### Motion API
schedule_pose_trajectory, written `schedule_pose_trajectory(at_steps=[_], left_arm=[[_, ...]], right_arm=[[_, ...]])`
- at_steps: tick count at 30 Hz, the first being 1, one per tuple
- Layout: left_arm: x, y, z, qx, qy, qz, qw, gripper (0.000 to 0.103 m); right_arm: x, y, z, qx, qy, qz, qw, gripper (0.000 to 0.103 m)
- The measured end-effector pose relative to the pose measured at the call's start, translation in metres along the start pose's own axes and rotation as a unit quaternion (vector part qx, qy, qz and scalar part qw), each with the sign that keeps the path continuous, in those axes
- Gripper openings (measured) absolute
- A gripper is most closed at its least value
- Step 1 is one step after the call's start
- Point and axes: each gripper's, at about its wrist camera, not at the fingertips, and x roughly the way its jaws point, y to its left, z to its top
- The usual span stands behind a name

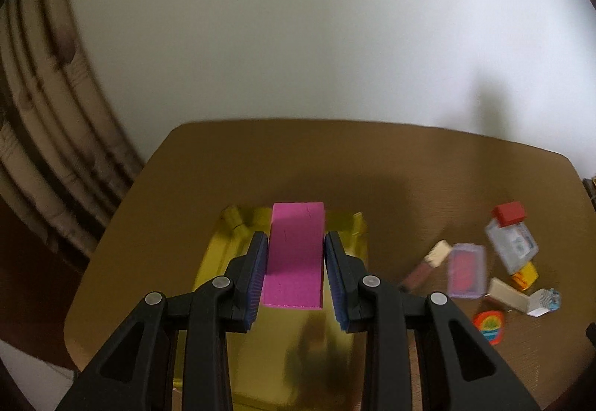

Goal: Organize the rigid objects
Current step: 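Carry the pink block with the left tool over the gold tray, then release the pink block into the tray while the right tool grasps the red lid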

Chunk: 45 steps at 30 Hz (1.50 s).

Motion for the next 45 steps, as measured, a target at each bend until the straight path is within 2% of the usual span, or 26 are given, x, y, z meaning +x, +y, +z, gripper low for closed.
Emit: schedule_pose_trajectory(at_steps=[6, 15, 21, 28, 36, 42, 44, 45], left_arm=[[0.031, 0.026, -0.019, -0.025, 0.031, -0.011, 0.9992, 0.028], [0.077, 0.041, -0.037, -0.048, 0.078, -0.01, 0.9957, 0.028], [0.103, 0.037, -0.03, -0.037, 0.106, -0.006, 0.9936, 0.028], [0.139, 0.024, -0.014, -0.004, 0.14, 0.017, 0.99, 0.028], [0.162, 0.01, -0.016, 0.004, 0.16, 0.025, 0.9868, 0.028], [0.167, 0.015, -0.023, -0.004, 0.153, 0.029, 0.9878, 0.028], [0.167, 0.017, -0.022, -0.005, 0.156, 0.029, 0.9874, 0.029], [0.167, 0.018, -0.021, -0.007, 0.155, 0.032, 0.9873, 0.033]], right_arm=[[0.006, 0.005, -0.001, -0.009, 0.006, -0.006, 1.0, 0.094], [0.013, 0.009, -0.004, -0.02, 0.017, -0.015, 1.0, 0.094], [0.022, 0.008, -0.005, -0.021, 0.03, -0.02, 0.999, 0.094], [0.028, 0.01, -0.005, -0.028, 0.039, -0.02, 0.999, 0.094], [0.042, 0.009, -0.008, -0.027, 0.057, -0.018, 0.998, 0.094], [0.049, 0.009, -0.01, -0.029, 0.067, -0.021, 0.997, 0.094], [0.048, 0.008, -0.01, -0.027, 0.065, -0.018, 0.997, 0.094], [0.047, 0.008, -0.01, -0.027, 0.064, -0.017, 0.997, 0.094]])
